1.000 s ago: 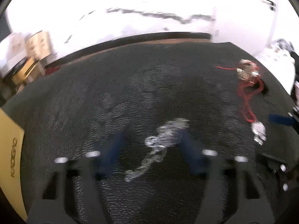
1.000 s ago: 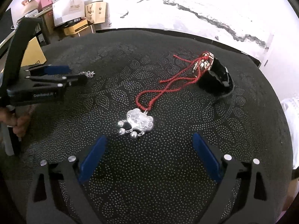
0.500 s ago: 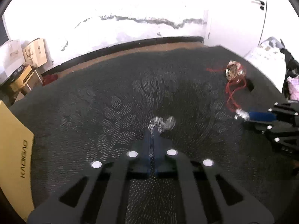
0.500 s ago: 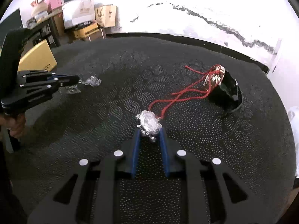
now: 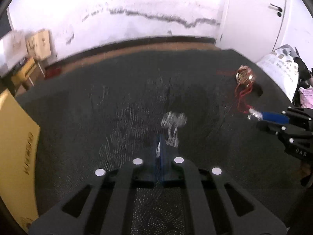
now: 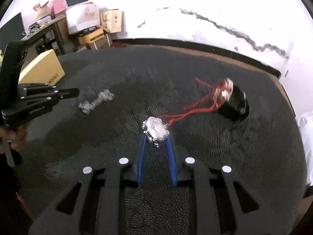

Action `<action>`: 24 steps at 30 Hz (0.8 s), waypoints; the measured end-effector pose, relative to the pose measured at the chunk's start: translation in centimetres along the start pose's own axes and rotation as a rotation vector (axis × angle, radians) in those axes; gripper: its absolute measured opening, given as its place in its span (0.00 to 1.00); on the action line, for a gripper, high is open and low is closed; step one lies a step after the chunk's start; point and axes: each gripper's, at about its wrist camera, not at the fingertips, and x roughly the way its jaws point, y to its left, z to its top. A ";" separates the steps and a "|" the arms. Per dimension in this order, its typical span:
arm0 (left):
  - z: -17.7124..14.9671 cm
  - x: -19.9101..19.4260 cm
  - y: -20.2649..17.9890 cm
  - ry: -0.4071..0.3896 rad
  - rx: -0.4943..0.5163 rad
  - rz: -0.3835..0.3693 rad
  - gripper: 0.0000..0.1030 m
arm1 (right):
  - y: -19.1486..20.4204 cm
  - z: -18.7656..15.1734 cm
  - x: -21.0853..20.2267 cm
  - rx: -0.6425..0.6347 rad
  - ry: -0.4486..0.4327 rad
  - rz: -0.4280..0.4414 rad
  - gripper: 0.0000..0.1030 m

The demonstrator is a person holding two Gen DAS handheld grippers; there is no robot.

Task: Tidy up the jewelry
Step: 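Grasp the silver chain bracelet with the left tool while the right tool grasps the silver pendant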

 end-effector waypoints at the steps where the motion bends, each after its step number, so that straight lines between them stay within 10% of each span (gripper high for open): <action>1: -0.3 0.2 0.3 -0.001 -0.007 -0.007 0.01 | 0.0 -0.1 0.2 -0.005 0.003 -0.004 0.21; 8: -0.1 0.6 0.1 0.006 0.004 -0.037 0.08 | -0.3 -0.3 0.7 0.000 0.019 0.014 0.21; 9: 0.1 0.6 -0.5 0.010 0.040 -0.034 0.29 | -0.5 -0.4 0.8 0.000 0.024 0.014 0.21; 10: 0.1 0.5 -0.9 0.000 0.055 -0.026 0.72 | -0.6 -0.5 0.9 0.005 0.028 0.014 0.21; 12: 0.4 0.0 -1.6 -0.061 0.070 0.015 0.95 | -0.8 -0.6 1.0 0.010 0.036 0.016 0.21; 21: 2.2 4.9 -1.2 0.019 0.008 0.014 0.93 | -1.5 -0.8 1.0 0.017 0.040 0.011 0.21; 24: 2.2 4.7 -2.1 0.007 0.055 0.022 0.75 | -1.6 -0.8 1.2 0.023 0.039 0.010 0.21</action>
